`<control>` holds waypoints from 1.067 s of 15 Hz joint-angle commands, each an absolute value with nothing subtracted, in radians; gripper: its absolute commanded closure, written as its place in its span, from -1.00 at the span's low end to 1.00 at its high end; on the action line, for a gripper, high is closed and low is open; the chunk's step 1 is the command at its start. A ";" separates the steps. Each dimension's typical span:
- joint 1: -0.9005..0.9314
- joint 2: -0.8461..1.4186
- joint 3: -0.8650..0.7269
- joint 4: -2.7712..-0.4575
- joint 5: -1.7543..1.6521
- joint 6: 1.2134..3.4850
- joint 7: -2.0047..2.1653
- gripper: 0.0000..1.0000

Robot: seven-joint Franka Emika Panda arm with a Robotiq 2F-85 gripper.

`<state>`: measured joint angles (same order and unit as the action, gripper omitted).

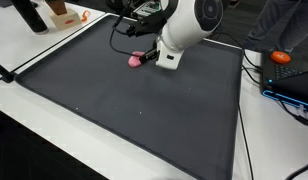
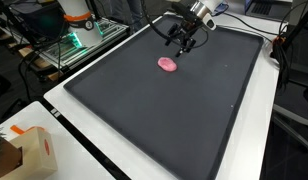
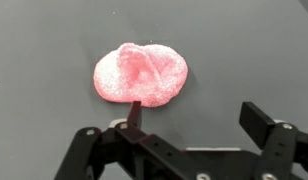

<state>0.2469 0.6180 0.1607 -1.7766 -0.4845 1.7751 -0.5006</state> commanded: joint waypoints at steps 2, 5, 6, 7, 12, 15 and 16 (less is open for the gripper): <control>0.235 0.649 0.165 -1.731 -0.489 1.768 -0.498 -1.00; 0.223 0.659 0.159 -1.699 -0.467 1.765 -0.480 -1.00; 0.218 0.663 0.157 -1.687 -0.457 1.763 -0.473 -1.00; 0.213 0.667 0.154 -1.676 -0.449 1.766 -0.462 -1.00; 0.176 0.689 0.140 -1.608 -0.367 1.768 -0.377 -1.00; 0.147 0.701 0.130 -1.566 -0.279 1.766 -0.308 -1.00; 0.138 0.707 0.124 -1.550 -0.254 1.764 -0.286 -1.00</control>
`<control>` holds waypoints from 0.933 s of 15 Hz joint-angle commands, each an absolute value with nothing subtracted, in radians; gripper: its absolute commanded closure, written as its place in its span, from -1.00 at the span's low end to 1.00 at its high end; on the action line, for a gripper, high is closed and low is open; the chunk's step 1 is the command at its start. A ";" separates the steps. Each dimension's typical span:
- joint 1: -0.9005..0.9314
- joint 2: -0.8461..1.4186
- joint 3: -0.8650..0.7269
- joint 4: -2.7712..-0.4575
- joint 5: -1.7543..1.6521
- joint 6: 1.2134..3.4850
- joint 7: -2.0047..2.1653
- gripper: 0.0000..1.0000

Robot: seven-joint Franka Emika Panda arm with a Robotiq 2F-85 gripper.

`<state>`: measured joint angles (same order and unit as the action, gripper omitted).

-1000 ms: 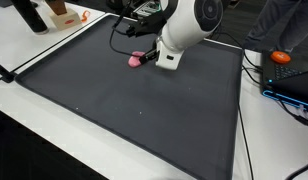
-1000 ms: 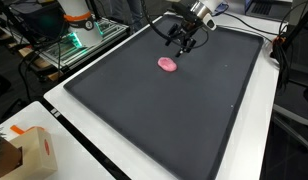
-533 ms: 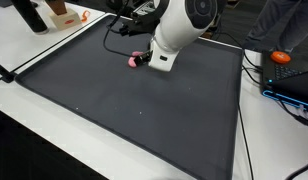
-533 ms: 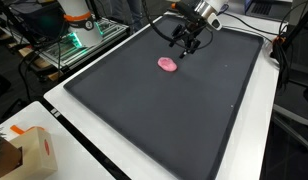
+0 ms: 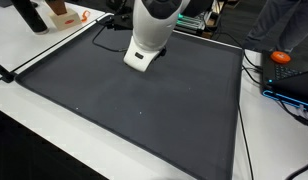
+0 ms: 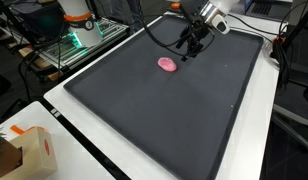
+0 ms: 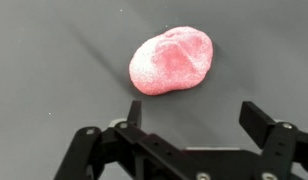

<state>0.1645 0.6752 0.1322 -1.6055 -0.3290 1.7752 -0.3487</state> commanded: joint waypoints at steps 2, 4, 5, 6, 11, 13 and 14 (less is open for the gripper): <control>0.116 0.711 0.113 -1.530 -0.205 1.778 -0.242 -1.00; 0.096 0.715 0.102 -1.511 -0.157 1.785 -0.198 -1.00; 0.085 0.717 0.094 -1.504 -0.135 1.792 -0.173 -1.00; 0.076 0.718 0.085 -1.499 -0.117 1.797 -0.146 -1.00; 0.022 0.709 0.048 -1.502 -0.011 1.837 -0.030 -1.00; 0.003 0.701 0.031 -1.515 0.028 1.863 0.019 -1.00; -0.007 0.696 0.022 -1.524 0.046 1.877 0.043 -1.00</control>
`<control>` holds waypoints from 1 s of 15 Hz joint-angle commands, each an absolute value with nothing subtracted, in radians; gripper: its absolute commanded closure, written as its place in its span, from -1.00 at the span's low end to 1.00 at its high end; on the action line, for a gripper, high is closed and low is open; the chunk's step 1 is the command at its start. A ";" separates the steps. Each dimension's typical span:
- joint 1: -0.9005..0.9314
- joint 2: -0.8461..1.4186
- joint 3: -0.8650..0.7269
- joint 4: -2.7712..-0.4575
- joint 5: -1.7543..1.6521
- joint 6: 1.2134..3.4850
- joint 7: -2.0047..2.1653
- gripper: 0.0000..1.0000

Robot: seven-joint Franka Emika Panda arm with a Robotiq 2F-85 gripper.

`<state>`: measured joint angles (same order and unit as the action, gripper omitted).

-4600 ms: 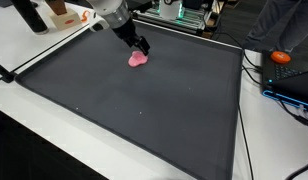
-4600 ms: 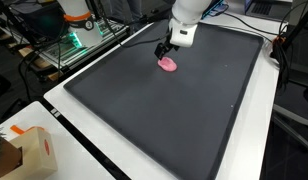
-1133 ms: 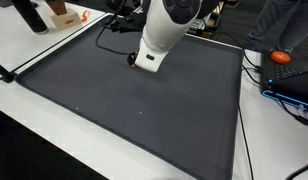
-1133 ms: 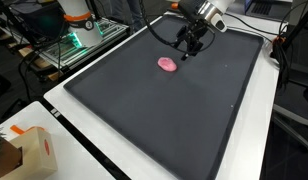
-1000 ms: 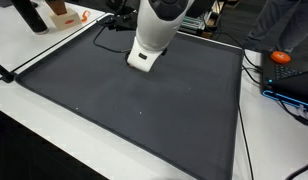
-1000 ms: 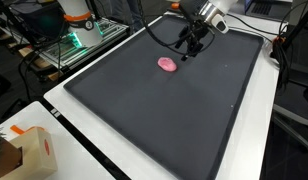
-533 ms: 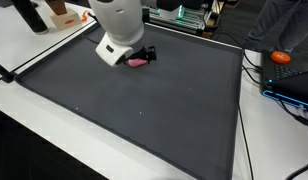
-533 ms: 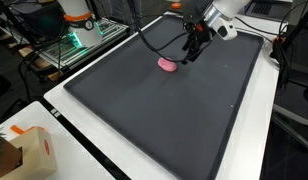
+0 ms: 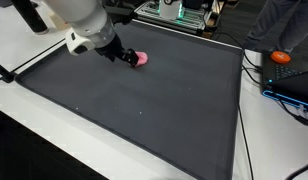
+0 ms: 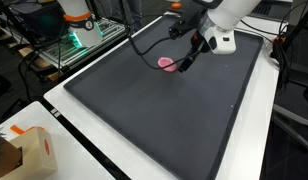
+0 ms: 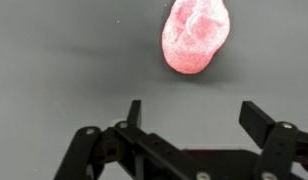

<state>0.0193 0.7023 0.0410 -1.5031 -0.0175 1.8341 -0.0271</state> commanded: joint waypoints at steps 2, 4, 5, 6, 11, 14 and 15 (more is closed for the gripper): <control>-0.024 0.686 0.006 -1.541 0.082 1.899 0.095 -1.00; -0.040 0.673 -0.014 -1.562 0.115 1.916 0.150 -1.00; -0.050 0.664 -0.020 -1.574 0.137 1.915 0.174 -1.00; -0.056 0.655 -0.030 -1.590 0.153 1.920 0.202 -1.00; -0.090 0.600 -0.073 -1.692 0.248 1.923 0.332 -1.00; -0.111 0.567 -0.091 -1.763 0.320 1.935 0.393 -1.00; -0.119 0.557 -0.095 -1.786 0.350 1.943 0.407 -1.00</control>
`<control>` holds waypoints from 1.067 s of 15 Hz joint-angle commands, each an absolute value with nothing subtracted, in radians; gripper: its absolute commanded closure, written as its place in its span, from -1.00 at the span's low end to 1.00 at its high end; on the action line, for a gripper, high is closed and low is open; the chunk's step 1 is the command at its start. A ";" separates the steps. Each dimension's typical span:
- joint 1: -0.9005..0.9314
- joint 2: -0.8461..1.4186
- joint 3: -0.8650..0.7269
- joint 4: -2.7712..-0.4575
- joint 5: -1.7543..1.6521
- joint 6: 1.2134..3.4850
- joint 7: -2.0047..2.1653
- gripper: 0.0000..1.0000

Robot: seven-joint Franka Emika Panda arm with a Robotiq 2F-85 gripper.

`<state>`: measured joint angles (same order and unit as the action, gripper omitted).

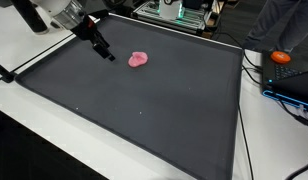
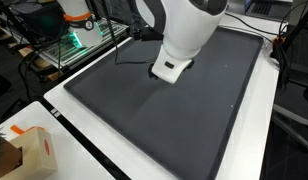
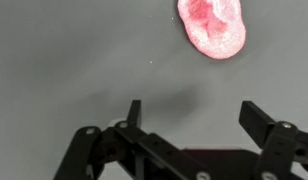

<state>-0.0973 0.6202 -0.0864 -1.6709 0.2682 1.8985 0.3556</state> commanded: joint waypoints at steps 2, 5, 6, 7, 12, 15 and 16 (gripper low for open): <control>-0.136 0.537 -0.098 -1.841 0.421 1.972 0.422 -1.00; -0.156 0.513 -0.100 -1.914 0.530 2.002 0.450 -1.00; -0.162 0.506 -0.100 -1.937 0.568 2.009 0.459 -1.00; -0.169 0.499 -0.101 -1.960 0.606 2.014 0.465 -1.00; -0.188 0.459 -0.115 -2.057 0.806 1.998 0.494 -1.00; -0.187 0.439 -0.134 -2.118 0.918 2.020 0.482 -1.00; -0.182 0.434 -0.142 -2.136 0.939 2.032 0.473 -1.00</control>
<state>-0.1830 0.4825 -0.1264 -2.0461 0.8559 1.9865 0.4858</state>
